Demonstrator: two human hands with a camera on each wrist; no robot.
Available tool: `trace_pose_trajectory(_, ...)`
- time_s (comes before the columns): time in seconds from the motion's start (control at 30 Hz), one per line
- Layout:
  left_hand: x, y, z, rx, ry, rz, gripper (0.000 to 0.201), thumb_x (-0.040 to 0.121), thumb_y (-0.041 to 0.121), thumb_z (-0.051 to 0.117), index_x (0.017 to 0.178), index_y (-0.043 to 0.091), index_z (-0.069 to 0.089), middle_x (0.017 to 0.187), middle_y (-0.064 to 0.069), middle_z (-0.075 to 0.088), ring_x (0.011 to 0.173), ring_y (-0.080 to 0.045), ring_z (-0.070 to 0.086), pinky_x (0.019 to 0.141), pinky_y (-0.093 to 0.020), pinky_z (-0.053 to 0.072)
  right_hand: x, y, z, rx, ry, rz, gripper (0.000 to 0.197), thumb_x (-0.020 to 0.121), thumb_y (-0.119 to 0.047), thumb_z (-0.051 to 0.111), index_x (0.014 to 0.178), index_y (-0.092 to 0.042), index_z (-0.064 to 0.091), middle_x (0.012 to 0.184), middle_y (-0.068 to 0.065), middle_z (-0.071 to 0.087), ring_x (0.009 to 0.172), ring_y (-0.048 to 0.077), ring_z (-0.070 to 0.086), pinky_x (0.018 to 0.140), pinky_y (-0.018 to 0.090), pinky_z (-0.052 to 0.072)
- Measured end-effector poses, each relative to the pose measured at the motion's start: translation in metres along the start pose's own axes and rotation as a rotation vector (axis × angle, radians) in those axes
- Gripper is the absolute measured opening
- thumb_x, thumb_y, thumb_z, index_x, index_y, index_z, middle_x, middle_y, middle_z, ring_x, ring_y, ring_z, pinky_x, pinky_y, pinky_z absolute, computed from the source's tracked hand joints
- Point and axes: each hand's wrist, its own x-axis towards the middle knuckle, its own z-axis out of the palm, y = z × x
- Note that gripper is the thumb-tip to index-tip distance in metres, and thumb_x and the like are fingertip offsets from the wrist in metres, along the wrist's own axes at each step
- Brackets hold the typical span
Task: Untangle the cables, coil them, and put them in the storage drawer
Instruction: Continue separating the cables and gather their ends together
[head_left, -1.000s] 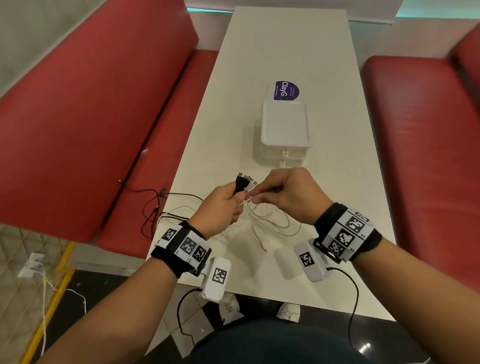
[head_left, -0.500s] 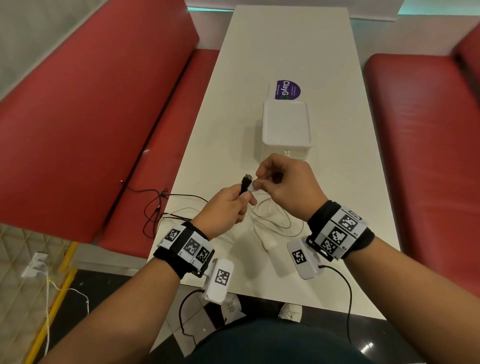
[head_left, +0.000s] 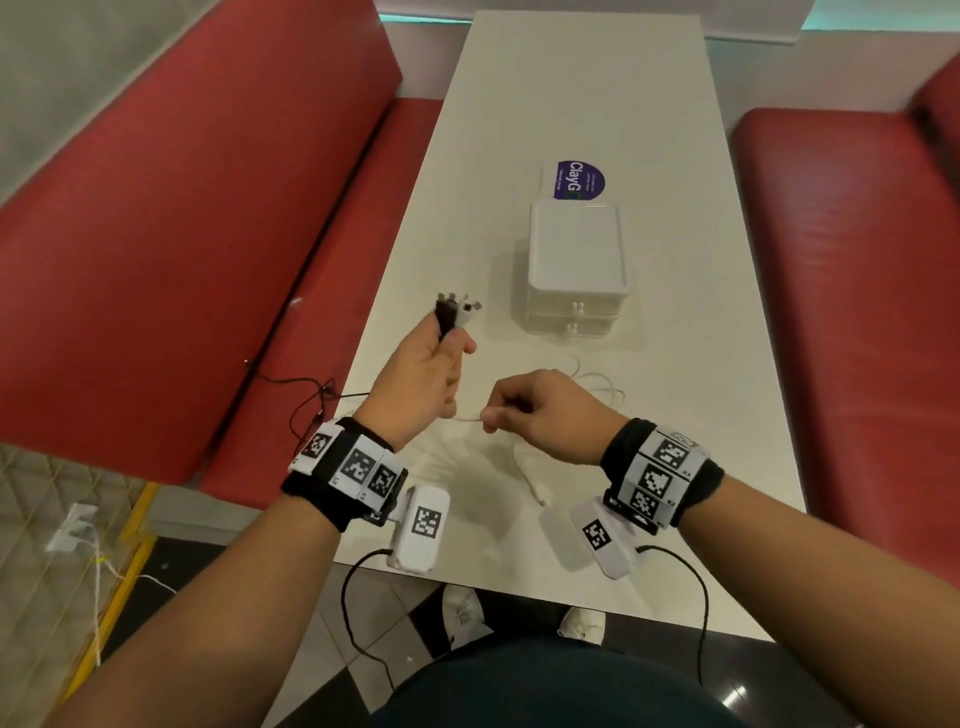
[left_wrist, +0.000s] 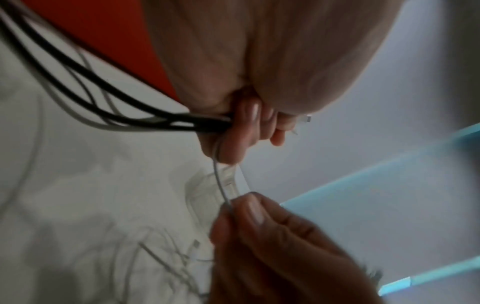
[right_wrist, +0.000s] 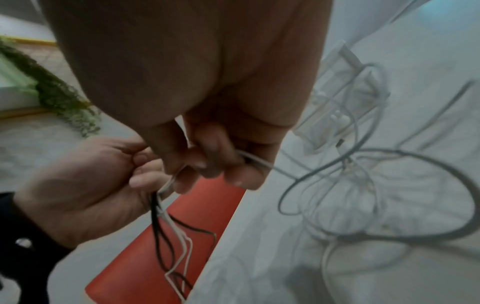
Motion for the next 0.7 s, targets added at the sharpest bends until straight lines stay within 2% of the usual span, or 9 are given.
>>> trace_pose_trajectory(0.1, -0.008, -0.003, -0.003, 0.516, -0.108, 0.121, 0.021, 0.101, 0.037, 0.047, 0.114, 0.024, 0.058, 0.078, 0.006, 0.062, 0.061, -0.016, 0.055, 0.062, -0.035, 0.045, 0.001, 0.003, -0.01, -0.274, 0.033, -0.039, 0.031, 0.087, -0.051, 0.07, 0.074, -0.023, 0.068, 0.053, -0.009, 0.05, 0.05, 0.006, 0.046, 0.056, 0.026, 0.037)
trace_pose_trajectory(0.17, -0.017, -0.004, -0.002, 0.737, -0.207, 0.139, 0.034, 0.097, 0.044, 0.052, 0.123, 0.022, 0.054, 0.089, 0.008, 0.064, 0.066, -0.007, 0.056, 0.07, -0.035, 0.048, 0.0, 0.005, -0.016, -0.406, 0.095, -0.011, 0.048, 0.082, -0.066, 0.066, 0.063, -0.021, 0.062, 0.05, -0.007, 0.048, 0.051, 0.008, 0.045, 0.055, 0.028, 0.035)
trace_pose_trajectory(0.27, -0.023, -0.004, -0.006, 0.776, -0.308, 0.09, 0.024, 0.091, 0.049, 0.061, 0.112, 0.037, 0.06, 0.075, 0.016, 0.067, 0.065, 0.003, 0.06, 0.073, -0.03, 0.052, -0.002, 0.007, -0.017, -0.65, 0.132, 0.008, 0.07, 0.078, -0.08, 0.055, 0.054, -0.015, 0.046, 0.046, -0.003, 0.043, 0.048, 0.013, 0.041, 0.051, 0.03, 0.034)
trace_pose_trajectory(0.33, -0.02, -0.003, -0.021, 0.598, -0.194, 0.074, 0.011, 0.086, 0.041, 0.072, 0.093, 0.044, 0.065, 0.072, 0.02, 0.065, 0.069, 0.002, 0.062, 0.075, -0.027, 0.051, -0.007, 0.015, -0.018, -0.657, 0.149, 0.019, 0.07, 0.084, -0.076, 0.052, 0.057, -0.013, 0.041, 0.047, -0.001, 0.042, 0.049, 0.017, 0.041, 0.052, 0.033, 0.036)
trace_pose_trajectory(0.37, -0.017, -0.004, -0.03, 0.487, -0.087, 0.07, 0.013, 0.084, 0.037, 0.076, 0.082, 0.04, 0.064, 0.067, 0.02, 0.061, 0.066, -0.002, 0.059, 0.072, -0.027, 0.048, -0.008, 0.02, -0.02, -0.575, 0.148, 0.031, 0.065, 0.09, -0.069, 0.051, 0.06, -0.012, 0.044, 0.049, 0.0, 0.045, 0.051, 0.017, 0.044, 0.055, 0.034, 0.038)
trace_pose_trajectory(0.47, -0.012, -0.015, -0.048, 0.291, 0.097, -0.007, 0.048, 0.079, 0.03, 0.083, 0.06, 0.023, 0.04, 0.052, 0.015, 0.034, 0.056, -0.011, 0.034, 0.062, -0.029, 0.033, -0.013, 0.03, -0.021, -0.248, 0.045, 0.041, 0.034, 0.103, -0.039, 0.048, 0.079, -0.018, 0.059, 0.06, -0.008, 0.055, 0.059, 0.005, 0.052, 0.061, 0.031, 0.04)
trace_pose_trajectory(0.57, -0.014, -0.035, -0.049, 0.612, 0.075, -0.111, 0.047, 0.081, 0.036, 0.079, 0.059, 0.016, 0.042, 0.044, 0.013, 0.039, 0.05, -0.009, 0.041, 0.056, -0.029, 0.031, -0.01, 0.02, -0.015, -0.436, 0.035, 0.011, 0.024, 0.102, -0.041, 0.047, 0.09, -0.029, 0.063, 0.069, -0.012, 0.061, 0.068, 0.007, 0.055, 0.065, 0.032, 0.043)
trace_pose_trajectory(0.63, -0.014, -0.045, -0.054, 0.885, 0.114, -0.1, 0.037, 0.084, 0.047, 0.072, 0.065, 0.022, 0.052, 0.055, 0.009, 0.053, 0.065, -0.022, 0.058, 0.059, -0.033, 0.04, -0.006, 0.011, -0.017, -0.627, 0.101, 0.032, 0.028, 0.099, -0.046, 0.048, 0.082, -0.029, 0.063, 0.073, -0.009, 0.063, 0.073, 0.017, 0.059, 0.065, 0.032, 0.045)
trace_pose_trajectory(0.7, -0.011, -0.047, -0.064, 1.048, 0.231, -0.117, 0.024, 0.087, 0.052, 0.065, 0.084, 0.028, 0.065, 0.079, -0.002, 0.068, 0.082, -0.034, 0.063, 0.071, -0.04, 0.05, -0.002, 0.011, -0.024, -0.719, 0.13, 0.119, 0.038, 0.097, -0.046, 0.048, 0.069, -0.024, 0.058, 0.07, -0.005, 0.061, 0.072, 0.023, 0.059, 0.062, 0.031, 0.041)
